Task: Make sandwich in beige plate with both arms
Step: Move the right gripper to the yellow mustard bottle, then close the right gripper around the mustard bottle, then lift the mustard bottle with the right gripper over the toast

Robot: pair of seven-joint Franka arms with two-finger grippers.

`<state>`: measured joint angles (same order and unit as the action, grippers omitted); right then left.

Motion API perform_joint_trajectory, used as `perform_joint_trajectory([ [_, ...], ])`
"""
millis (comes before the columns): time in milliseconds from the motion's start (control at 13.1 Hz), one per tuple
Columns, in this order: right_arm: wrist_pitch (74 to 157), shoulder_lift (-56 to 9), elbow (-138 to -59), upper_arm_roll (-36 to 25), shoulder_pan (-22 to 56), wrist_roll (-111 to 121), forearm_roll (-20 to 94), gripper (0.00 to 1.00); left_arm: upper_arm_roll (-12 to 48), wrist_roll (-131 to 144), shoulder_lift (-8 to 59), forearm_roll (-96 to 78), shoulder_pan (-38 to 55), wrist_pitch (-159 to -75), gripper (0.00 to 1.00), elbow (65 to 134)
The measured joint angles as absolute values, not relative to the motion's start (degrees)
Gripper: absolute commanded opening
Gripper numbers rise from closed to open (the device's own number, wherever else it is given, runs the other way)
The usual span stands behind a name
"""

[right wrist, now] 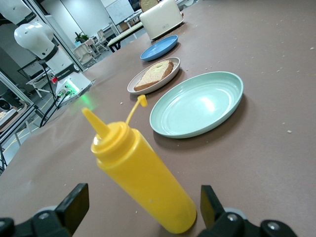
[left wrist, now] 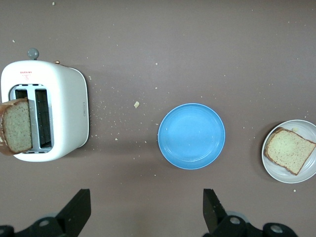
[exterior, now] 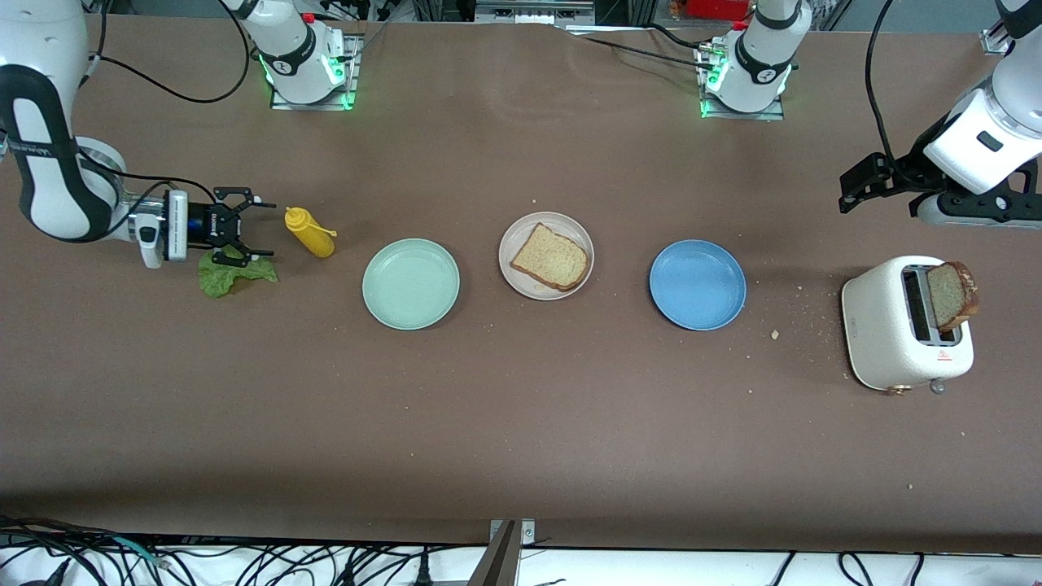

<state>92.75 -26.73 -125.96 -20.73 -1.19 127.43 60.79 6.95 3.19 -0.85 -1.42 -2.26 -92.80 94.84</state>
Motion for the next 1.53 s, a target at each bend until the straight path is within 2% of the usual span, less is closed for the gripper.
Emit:
perform_joint_trajectory([
  [612, 91.81, -28.82, -127.72, -20.24, 0.52, 134.84, 64.77, 0.98, 6.90, 3.19, -0.85, -1.42, -2.35, -92.63, 1.00, 94.84],
  [689, 91.82, -29.48, -127.77, -20.06, 0.69, 136.39, 65.70, 0.86, 6.90, 3.19, -0.85, -1.42, -2.35, -92.62, 1.00, 94.84],
  [765, 91.84, -30.24, -127.80, -19.88, 0.84, 137.93, 66.68, 0.67, 6.90, 3.19, -0.85, -1.42, -2.35, -92.62, 1.00, 94.84],
  [842, 91.90, -30.94, -127.80, -19.51, 0.87, 139.31, 67.44, 0.34, 6.90, 3.19, -0.85, -1.42, -2.35, -92.61, 1.00, 94.84],
  [918, 91.96, -31.36, -127.80, -19.17, 0.89, 140.33, 68.05, 0.05, 6.90, 3.19, -0.85, -1.42, -2.36, -92.59, 1.00, 94.84],
  [995, 91.99, -31.50, -127.79, -18.97, 1.00, 140.77, 68.54, 0.00, 6.90, 3.19, -0.85, -1.42, -2.36, -92.56, 1.00, 94.84],
  [1301, 94.04, -31.24, -126.11, -18.90, 2.81, 139.68, 69.51, 0.00, 6.90, 3.19, -0.85, -1.42, -2.36, -92.48, 1.00, 94.84],
  [1530, 99.08, -28.87, -123.23, -18.87, 7.06, 132.74, 69.57, 0.00, 6.90, 3.19, -0.85, -1.42, -2.36, -92.45, 1.00, 94.84],
])
